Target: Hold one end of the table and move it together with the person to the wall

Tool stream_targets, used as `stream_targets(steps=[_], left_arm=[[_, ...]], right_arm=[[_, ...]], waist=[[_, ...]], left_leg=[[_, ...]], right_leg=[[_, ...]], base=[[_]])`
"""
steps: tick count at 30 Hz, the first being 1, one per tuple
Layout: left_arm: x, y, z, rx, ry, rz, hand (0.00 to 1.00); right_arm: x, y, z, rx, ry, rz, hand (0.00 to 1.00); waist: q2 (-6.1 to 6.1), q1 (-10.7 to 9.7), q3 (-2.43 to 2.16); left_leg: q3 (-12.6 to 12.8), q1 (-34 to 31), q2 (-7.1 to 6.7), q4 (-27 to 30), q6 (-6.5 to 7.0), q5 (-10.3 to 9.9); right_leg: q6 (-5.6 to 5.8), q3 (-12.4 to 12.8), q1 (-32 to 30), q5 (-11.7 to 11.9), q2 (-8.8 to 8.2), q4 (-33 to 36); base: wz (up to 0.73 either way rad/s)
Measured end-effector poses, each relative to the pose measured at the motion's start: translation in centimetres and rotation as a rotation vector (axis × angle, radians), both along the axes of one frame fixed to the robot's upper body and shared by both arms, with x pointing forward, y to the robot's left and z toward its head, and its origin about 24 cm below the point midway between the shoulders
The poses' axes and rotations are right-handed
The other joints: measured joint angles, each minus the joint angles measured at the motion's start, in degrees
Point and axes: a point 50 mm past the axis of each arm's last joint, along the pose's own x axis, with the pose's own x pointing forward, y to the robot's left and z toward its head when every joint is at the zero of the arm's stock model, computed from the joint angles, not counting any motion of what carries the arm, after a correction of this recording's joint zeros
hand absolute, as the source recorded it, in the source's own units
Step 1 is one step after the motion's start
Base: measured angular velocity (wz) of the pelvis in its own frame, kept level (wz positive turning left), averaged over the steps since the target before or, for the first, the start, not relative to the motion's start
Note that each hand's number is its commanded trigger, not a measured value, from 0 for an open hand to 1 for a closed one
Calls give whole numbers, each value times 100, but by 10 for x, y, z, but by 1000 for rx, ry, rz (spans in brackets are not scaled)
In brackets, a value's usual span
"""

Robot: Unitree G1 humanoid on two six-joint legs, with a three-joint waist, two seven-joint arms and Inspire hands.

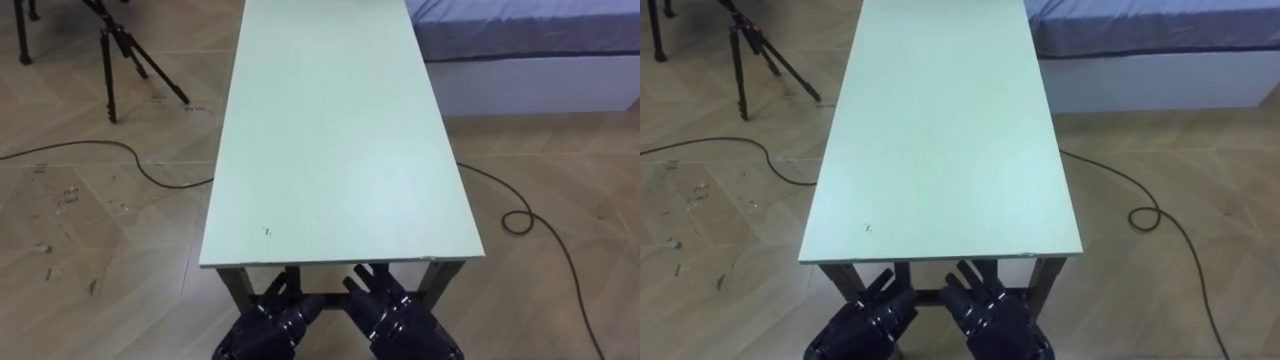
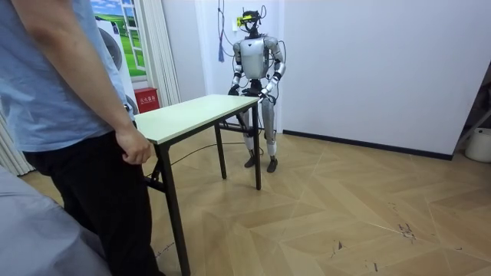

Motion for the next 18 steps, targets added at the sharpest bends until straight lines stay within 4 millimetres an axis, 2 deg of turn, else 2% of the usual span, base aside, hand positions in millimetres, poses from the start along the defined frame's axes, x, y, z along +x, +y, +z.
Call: stream_targets(steps=[4, 8, 11, 18], left_arm=[[8, -4, 6, -10, -37, -16, 0], [22, 2, 13, -12, -68, 12, 0], [34, 7, 19, -9, -93, 44, 0], [39, 5, 24, -15, -68, 40, 0]], right_arm=[[9, 0, 3, -9, -23, 6, 0], [25, -7, 14, -42, -78, 17, 0], [29, -8, 14, -46, -65, 10, 0], [36, -12, 16, -50, -48, -32, 0]], waist=[[-38, -29, 48], [-8, -26, 78], [23, 14, 88], [71, 25, 86]], left_leg=[[30, 8, 2, 1, 0, 0], [33, -1, 2, 10, 1, 0], [32, 6, 1, 20, 14, 8], [30, -48, -2, 59, 23, 14]], right_leg=[[-1, 11, 15, 0, 3, 18], [-1, 76, -19, 0, 0, 94], [-1, 72, -30, 0, 5, 92], [-4, 63, -114, 2, 6, 100]], base=[[1], [-2], [0], [0]])
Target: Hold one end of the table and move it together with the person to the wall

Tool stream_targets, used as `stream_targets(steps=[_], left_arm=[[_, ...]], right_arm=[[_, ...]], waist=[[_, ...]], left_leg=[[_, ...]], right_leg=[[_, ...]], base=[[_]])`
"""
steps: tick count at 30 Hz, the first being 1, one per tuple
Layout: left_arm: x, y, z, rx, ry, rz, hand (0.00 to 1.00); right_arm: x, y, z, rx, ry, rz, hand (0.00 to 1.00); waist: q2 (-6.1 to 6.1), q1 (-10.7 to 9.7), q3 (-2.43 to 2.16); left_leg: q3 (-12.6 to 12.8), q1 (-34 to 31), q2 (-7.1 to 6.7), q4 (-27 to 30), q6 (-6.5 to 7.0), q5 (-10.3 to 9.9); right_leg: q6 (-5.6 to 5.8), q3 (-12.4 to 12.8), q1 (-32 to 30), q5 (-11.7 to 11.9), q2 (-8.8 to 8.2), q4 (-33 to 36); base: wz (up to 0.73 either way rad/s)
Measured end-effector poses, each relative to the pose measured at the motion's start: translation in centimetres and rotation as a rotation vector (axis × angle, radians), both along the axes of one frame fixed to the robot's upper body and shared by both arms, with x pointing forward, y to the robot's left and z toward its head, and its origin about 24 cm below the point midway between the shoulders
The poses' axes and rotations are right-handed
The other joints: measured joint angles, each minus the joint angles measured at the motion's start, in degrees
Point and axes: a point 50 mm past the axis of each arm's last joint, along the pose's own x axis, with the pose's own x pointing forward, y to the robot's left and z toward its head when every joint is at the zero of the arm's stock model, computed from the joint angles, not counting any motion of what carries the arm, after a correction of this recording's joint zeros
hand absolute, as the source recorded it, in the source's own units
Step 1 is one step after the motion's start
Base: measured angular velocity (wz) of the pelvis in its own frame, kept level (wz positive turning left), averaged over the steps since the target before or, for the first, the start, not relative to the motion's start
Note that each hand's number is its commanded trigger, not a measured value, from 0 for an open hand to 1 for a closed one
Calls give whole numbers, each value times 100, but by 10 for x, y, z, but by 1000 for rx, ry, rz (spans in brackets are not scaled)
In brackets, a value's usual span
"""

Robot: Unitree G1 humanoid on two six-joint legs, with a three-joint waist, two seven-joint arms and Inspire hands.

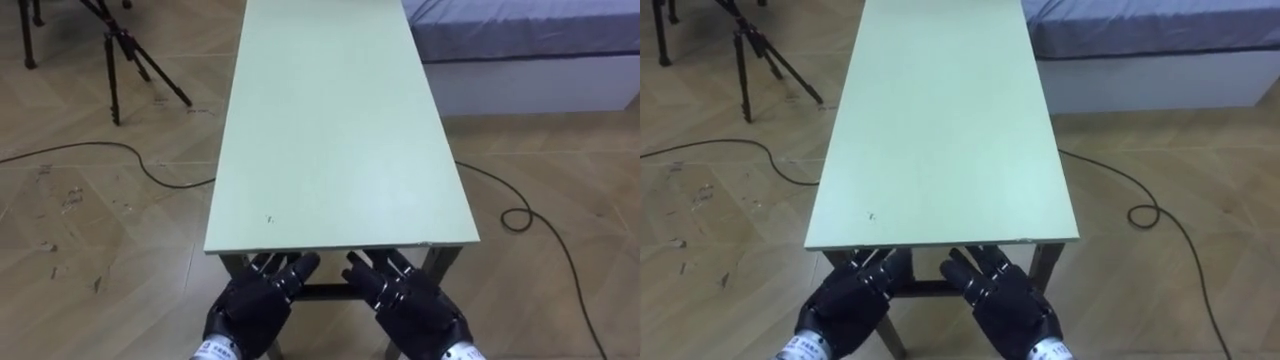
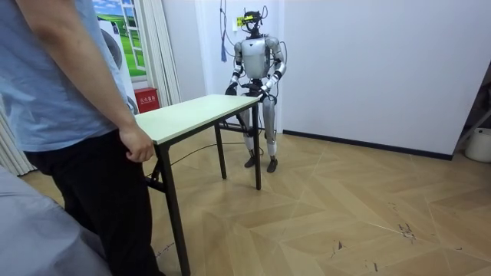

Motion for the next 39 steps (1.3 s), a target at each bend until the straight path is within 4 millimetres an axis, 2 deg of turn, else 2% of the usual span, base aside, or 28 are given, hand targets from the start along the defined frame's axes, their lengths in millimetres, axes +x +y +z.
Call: stream_targets(steps=[5, 13, 21, 29, 39], left_arm=[[1, 3, 0, 11, 10, 16, 0], [4, 9, -1, 26, 41, 45, 0], [11, 15, -2, -38, 110, 130, 0], [13, 15, -11, -148, 193, 189, 0], [13, 16, -16, -207, 243, 251, 0]], right_arm=[[4, -4, 1, -16, 11, -26, 0], [4, -3, -1, 7, 38, -44, 0], [9, -1, -1, 89, 113, -130, 0], [17, -12, 0, 178, 161, -260, 0], [18, -7, -1, 215, 165, -289, 0]], waist=[[14, -11, -10], [0, -1, -1], [-13, 27, 9], [58, 17, -6], [62, 7, 0]], left_leg=[[-5, 2, 1, -21, 0, 0], [-2, 114, 11, -67, 0, 0], [8, 229, 12, -56, 0, 0], [11, 246, 21, -66, -1, 0], [23, 363, 44, -168, -3, -1]], right_leg=[[-1, -7, 26, 1, 3, 0], [-4, -50, 117, 2, -3, 0], [-9, -25, 209, 7, -10, -89], [-16, 38, 219, 11, 9, -80], [-19, 95, 277, 13, 28, -61]], base=[[-2], [0], [0], [-3], [-5]])
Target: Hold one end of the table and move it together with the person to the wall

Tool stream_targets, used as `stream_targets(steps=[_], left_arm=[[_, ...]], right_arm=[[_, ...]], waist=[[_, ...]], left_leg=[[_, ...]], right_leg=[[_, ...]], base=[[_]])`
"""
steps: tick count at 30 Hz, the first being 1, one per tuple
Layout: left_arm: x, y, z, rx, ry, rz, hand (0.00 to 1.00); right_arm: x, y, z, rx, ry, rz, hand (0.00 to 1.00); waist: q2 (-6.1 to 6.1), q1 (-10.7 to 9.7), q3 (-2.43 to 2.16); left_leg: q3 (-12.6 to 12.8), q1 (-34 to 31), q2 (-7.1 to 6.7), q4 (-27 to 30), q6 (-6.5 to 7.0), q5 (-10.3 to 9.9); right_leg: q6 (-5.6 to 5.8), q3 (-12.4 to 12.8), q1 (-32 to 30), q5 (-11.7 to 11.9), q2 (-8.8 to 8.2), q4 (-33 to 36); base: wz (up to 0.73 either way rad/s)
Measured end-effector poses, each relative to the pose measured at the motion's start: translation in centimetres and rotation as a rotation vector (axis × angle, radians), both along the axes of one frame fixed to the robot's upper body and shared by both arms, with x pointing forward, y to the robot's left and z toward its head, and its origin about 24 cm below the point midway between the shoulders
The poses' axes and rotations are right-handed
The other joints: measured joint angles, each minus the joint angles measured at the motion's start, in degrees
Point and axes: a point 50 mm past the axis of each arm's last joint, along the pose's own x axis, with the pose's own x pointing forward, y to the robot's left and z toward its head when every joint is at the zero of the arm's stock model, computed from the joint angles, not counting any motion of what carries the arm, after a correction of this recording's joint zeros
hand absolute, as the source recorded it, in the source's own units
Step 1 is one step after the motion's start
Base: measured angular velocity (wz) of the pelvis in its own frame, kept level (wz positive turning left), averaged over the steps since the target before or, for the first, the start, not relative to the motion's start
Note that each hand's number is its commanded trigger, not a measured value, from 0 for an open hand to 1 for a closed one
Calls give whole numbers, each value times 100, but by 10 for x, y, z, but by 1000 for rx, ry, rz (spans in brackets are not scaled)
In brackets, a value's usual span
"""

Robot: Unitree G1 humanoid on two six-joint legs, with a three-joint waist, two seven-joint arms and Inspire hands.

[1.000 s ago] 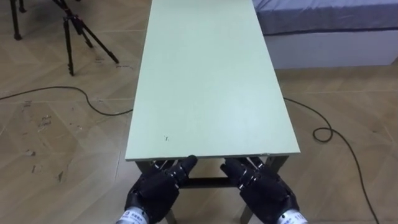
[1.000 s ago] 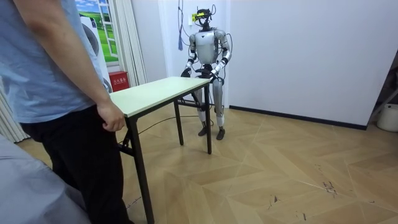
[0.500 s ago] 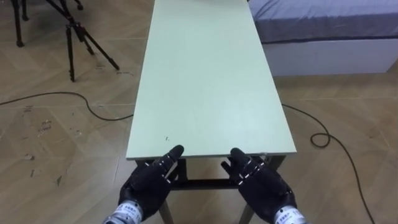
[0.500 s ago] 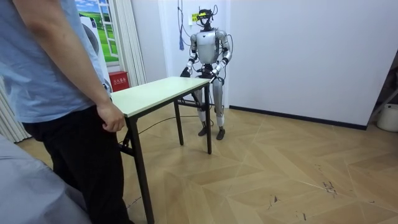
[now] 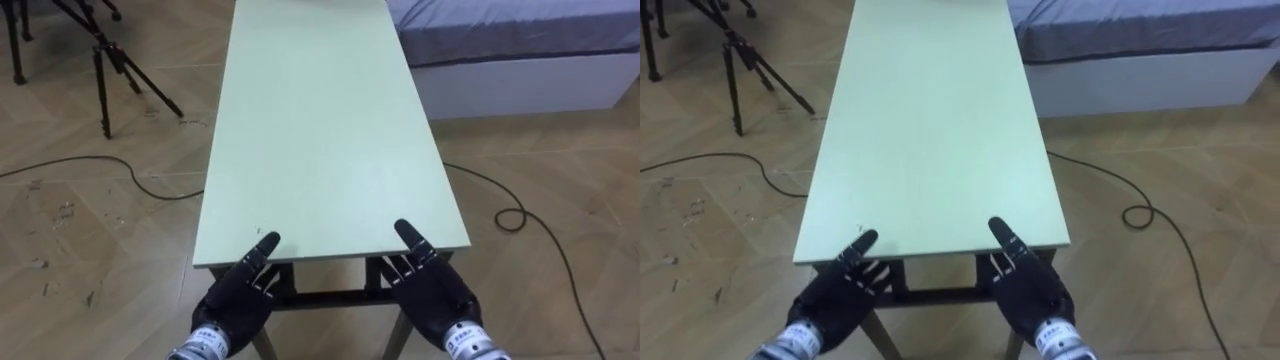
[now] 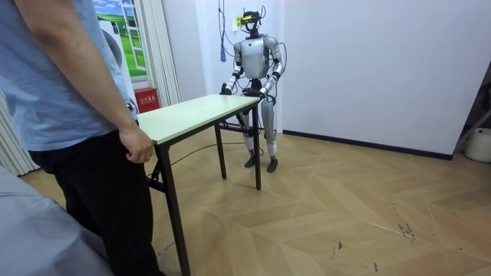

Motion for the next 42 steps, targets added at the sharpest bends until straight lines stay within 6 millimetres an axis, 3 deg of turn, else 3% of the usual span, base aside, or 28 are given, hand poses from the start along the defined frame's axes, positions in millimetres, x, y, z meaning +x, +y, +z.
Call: stream_targets(steps=[6, 14, 30, 31, 32, 33, 35, 42], left_arm=[[3, -1, 1, 0, 20, 3, 0], [4, -4, 0, -18, 47, 12, 0], [5, -3, 0, -46, 55, 33, 0], [5, -3, 0, -49, 53, 36, 0], [5, -3, 0, -52, 51, 41, 4], [6, -3, 1, -54, 49, 43, 15], [7, -4, 2, -57, 42, 47, 99], [7, -6, 2, -60, 45, 46, 100]], right_arm=[[2, 3, -1, 45, 29, -53, 0], [1, 2, -2, 37, 64, -66, 0], [5, 4, -1, 73, 78, -85, 0], [5, 4, 0, 84, 79, -90, 10], [5, 4, 0, 87, 81, -93, 81], [5, 4, 0, 88, 81, -93, 100], [5, 4, 0, 90, 81, -94, 100], [4, 3, -3, 79, 110, -105, 100]], waist=[[29, 0, 2], [131, 6, -39], [118, 17, -32], [108, 19, -26], [93, 22, -19], [82, 23, -17], [47, 40, -7], [11, 101, -2]], left_leg=[[5, -1, -2, 8, 0, 0], [4, 10, -6, 10, 0, 0], [25, 42, -5, 2, 0, 0], [26, 43, -5, 2, 0, 0], [25, 42, -5, 2, 0, 0], [25, 42, -5, 2, 0, 0], [26, 40, -4, 3, 0, 0], [20, 23, -6, 2, 0, 0]], right_leg=[[-8, 1, -10, 5, -4, -19], [-8, -1, -10, 4, -3, -36], [-8, 29, -3, 4, -3, -30], [-8, 29, -2, 4, -4, -30], [-8, 29, -2, 4, -4, -30], [-8, 29, -3, 4, -4, -30], [-8, 28, -6, 4, -4, -31], [-8, 14, -14, 4, -7, -34]], base=[[0], [0], [0], [0], [0], [0], [0], [0]])
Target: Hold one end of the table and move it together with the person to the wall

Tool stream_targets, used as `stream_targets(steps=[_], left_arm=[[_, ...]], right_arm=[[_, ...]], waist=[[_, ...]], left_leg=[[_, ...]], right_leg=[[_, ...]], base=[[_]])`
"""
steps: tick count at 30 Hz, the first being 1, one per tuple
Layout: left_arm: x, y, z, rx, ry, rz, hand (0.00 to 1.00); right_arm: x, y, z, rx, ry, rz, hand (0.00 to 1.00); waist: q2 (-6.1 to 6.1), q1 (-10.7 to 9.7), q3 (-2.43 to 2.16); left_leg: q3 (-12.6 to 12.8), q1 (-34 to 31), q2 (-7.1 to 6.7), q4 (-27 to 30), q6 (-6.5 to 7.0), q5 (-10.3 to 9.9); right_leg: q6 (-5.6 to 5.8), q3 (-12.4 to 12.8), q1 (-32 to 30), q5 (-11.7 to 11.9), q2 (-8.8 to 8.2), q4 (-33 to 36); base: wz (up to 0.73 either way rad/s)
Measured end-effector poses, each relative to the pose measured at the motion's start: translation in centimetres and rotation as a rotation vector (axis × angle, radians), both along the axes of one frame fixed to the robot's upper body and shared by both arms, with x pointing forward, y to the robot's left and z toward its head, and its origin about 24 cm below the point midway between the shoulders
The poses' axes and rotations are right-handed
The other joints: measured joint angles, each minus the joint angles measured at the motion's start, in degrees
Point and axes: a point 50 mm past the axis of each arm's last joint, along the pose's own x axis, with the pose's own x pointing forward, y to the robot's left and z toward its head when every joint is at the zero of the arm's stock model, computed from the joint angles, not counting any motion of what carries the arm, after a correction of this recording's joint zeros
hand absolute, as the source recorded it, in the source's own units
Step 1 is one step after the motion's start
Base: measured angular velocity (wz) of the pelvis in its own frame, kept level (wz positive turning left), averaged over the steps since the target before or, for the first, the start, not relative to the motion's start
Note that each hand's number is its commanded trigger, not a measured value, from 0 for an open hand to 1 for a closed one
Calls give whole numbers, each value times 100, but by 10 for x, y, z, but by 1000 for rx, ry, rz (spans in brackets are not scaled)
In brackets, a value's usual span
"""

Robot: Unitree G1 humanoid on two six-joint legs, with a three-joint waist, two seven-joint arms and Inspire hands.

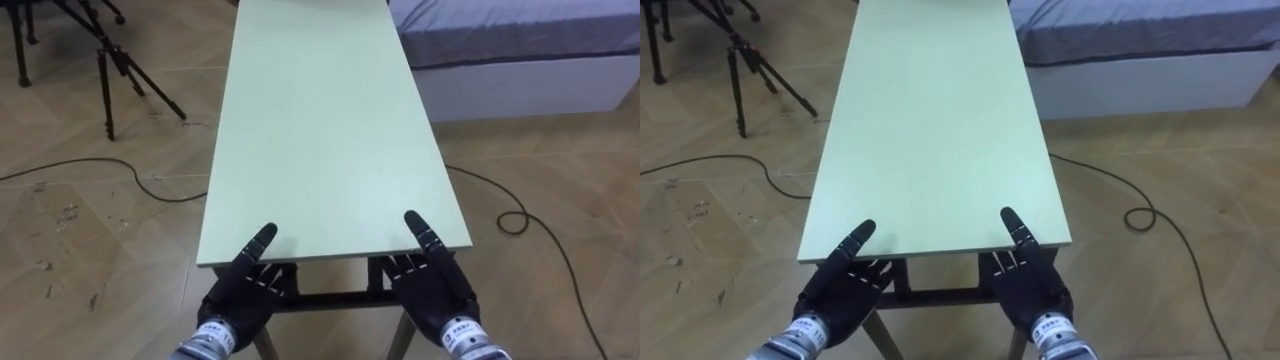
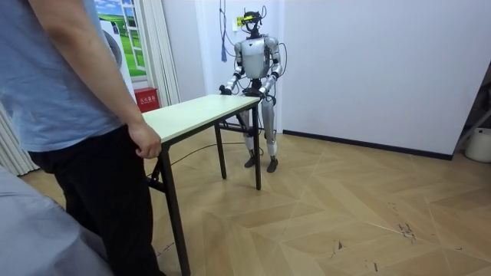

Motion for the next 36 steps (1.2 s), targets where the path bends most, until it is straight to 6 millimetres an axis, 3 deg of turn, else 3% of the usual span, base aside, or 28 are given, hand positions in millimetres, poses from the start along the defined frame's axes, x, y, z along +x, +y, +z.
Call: stream_targets(steps=[7, 36], left_arm=[[2, -4, 2, -3, -18, -8, 100], [2, -10, 0, 60, -36, -16, 100]], right_arm=[[-2, -1, -3, -18, 29, -17, 100], [-3, 2, -3, -33, 12, -40, 100]], waist=[[-25, 158, 12], [22, 149, 23]], left_leg=[[-18, -89, 10, -15, 0, 0], [-16, -145, 2, -3, 0, 0]], right_leg=[[0, -12, -66, 0, 8, 12], [-5, -89, -92, 8, -7, 19]], base=[[0], [0]])
